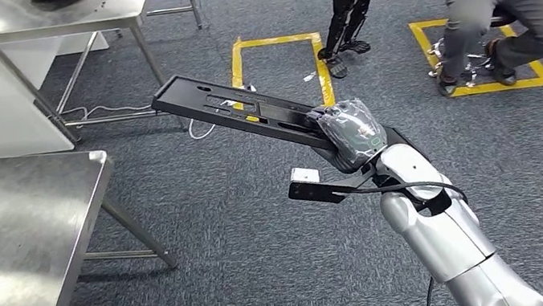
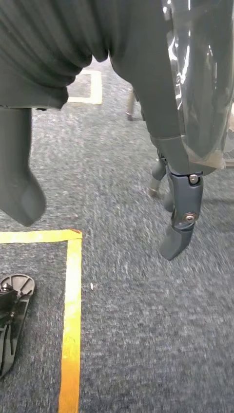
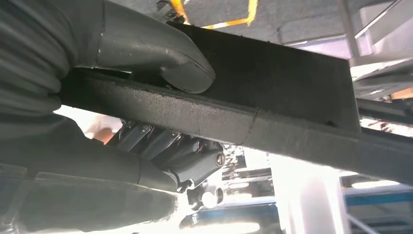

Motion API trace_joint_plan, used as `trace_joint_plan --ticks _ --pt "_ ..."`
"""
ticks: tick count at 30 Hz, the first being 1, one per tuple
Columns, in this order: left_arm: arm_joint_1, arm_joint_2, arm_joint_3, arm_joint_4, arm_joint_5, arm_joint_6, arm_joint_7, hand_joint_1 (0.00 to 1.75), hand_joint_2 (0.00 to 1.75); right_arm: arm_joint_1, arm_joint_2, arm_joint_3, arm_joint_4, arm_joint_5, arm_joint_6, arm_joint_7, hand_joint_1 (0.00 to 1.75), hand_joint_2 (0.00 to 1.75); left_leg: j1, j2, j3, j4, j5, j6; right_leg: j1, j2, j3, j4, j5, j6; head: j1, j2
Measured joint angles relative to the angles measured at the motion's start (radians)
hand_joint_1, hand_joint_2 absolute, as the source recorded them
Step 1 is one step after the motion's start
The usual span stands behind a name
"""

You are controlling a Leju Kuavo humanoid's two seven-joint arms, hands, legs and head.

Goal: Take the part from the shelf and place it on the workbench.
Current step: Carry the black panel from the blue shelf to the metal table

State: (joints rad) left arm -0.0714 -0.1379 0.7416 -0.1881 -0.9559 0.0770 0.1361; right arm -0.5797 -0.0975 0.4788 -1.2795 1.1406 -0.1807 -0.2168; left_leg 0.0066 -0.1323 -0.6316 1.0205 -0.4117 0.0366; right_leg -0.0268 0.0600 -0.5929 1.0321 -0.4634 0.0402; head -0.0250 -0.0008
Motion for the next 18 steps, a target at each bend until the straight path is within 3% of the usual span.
trace_joint_plan --ticks 2,3,5,6,8,9,10,11,13,15,17,18 --pt "0.004 0.0 0.0 0.0 -0.003 -0.001 0.0 0.0 1.75 -0.001 0.002 0.0 0.0 0.001 0.0 0.0 1.75 1.75 0.005 -0.015 -0.007 0.001 0.001 -0.012 0.003 -0.022 0.003 -0.002 0.003 -0.016 -0.001 0.0" --pt "0.006 0.0 0.0 0.0 -0.005 -0.002 0.0 0.0 1.75 -0.002 0.004 0.0 0.0 0.001 0.0 -0.001 1.75 1.75 0.006 -0.003 -0.012 0.007 -0.003 -0.016 0.003 -0.032 0.004 -0.003 0.005 -0.023 -0.002 0.0" --pt "0.007 0.0 0.0 0.0 -0.007 -0.002 0.0 0.0 1.75 -0.006 0.006 -0.001 0.0 0.001 0.0 -0.003 1.75 1.75 0.005 0.056 -0.042 0.067 -0.039 -0.023 0.003 -0.053 0.008 -0.007 0.006 -0.037 -0.008 0.0" --pt "0.006 0.0 0.0 0.0 -0.008 -0.003 0.0 0.0 1.75 -0.006 0.006 -0.001 0.0 0.002 0.0 -0.004 1.75 1.75 0.004 0.091 -0.07 0.125 -0.069 -0.026 0.007 -0.064 0.009 -0.008 0.004 -0.042 -0.011 0.0" --pt "0.004 0.0 0.0 0.0 -0.01 -0.003 -0.002 0.0 1.75 -0.006 0.005 0.0 0.002 0.003 0.0 -0.006 1.75 1.75 0.006 0.12 -0.135 0.248 -0.116 -0.03 0.013 -0.09 0.009 -0.007 0.001 -0.048 -0.013 0.0" --pt "0.004 0.0 0.0 0.0 -0.012 -0.003 -0.002 0.0 1.75 -0.006 0.004 0.0 0.003 0.003 0.0 -0.007 1.75 1.75 0.006 0.125 -0.152 0.276 -0.119 -0.03 0.016 -0.103 0.01 -0.007 -0.001 -0.05 -0.013 0.0" --pt "0.004 0.0 0.0 0.0 -0.014 -0.004 -0.003 0.0 1.75 -0.006 0.004 0.0 0.003 0.002 0.0 -0.007 1.75 1.75 0.006 0.127 -0.148 0.266 -0.104 -0.028 0.018 -0.116 0.011 -0.007 -0.003 -0.052 -0.013 0.0" --pt "0.004 0.001 0.0 0.0 -0.017 -0.004 -0.003 0.0 1.75 -0.007 0.003 0.0 0.004 0.002 0.0 -0.008 1.75 1.75 0.005 0.134 -0.124 0.219 -0.075 -0.024 0.02 -0.128 0.013 -0.007 -0.005 -0.052 -0.013 0.0" --pt "0.003 0.003 0.0 0.0 -0.019 -0.004 -0.003 0.0 1.75 -0.008 0.003 -0.001 0.004 0.002 0.0 -0.008 1.75 1.75 -0.004 0.175 -0.051 0.086 -0.022 -0.013 0.025 -0.149 0.019 -0.007 -0.011 -0.05 -0.013 0.0" --pt "0.0 0.004 0.0 0.0 -0.02 -0.005 -0.004 0.0 1.75 -0.011 0.002 -0.001 0.004 0.002 -0.001 -0.008 1.75 1.75 -0.016 0.201 -0.014 0.016 -0.008 -0.002 0.031 -0.169 0.023 -0.008 -0.017 -0.042 -0.012 0.0" --pt "0.0 0.005 0.0 0.0 -0.021 -0.004 -0.004 0.0 1.75 -0.013 0.002 0.0 0.005 0.002 -0.001 -0.008 1.75 1.75 -0.021 0.181 -0.014 0.007 -0.009 0.008 0.033 -0.189 0.028 -0.011 -0.021 -0.032 -0.012 0.0" --pt "0.001 0.004 0.0 0.0 -0.021 -0.004 -0.004 0.0 1.75 -0.013 0.003 0.0 0.005 0.002 -0.001 -0.008 1.75 1.75 -0.019 0.169 -0.01 0.0 -0.006 0.013 0.032 -0.184 0.028 -0.009 -0.025 -0.028 -0.011 0.0"
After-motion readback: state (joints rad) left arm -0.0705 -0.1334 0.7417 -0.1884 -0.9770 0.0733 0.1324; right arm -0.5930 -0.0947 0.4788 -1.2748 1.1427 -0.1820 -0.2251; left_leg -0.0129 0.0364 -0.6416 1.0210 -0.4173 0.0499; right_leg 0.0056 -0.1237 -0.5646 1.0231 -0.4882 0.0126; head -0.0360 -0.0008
